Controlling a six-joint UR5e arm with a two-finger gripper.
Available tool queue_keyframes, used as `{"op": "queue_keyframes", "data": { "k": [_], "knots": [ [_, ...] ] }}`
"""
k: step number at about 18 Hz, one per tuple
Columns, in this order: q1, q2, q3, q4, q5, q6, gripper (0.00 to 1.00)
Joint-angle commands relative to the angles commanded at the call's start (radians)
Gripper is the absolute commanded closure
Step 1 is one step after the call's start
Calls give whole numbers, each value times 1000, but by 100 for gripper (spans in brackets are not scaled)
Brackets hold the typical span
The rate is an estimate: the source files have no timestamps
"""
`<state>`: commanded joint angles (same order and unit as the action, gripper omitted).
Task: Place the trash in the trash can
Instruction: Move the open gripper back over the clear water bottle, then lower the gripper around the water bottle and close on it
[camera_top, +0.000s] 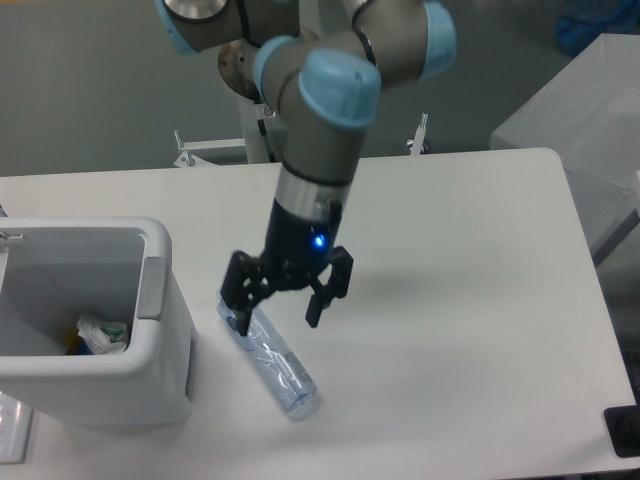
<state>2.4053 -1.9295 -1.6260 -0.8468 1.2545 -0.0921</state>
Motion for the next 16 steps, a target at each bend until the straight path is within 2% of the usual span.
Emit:
{"op": "queue_keyframes", "data": {
  "k": [6,13,16],
  "knots": [
    [-3,-114,12,6,17,2,0],
    [-38,-213,29,14,101,14,0],
    [-51,-236,51,14,111,14,0]
  ]
}}
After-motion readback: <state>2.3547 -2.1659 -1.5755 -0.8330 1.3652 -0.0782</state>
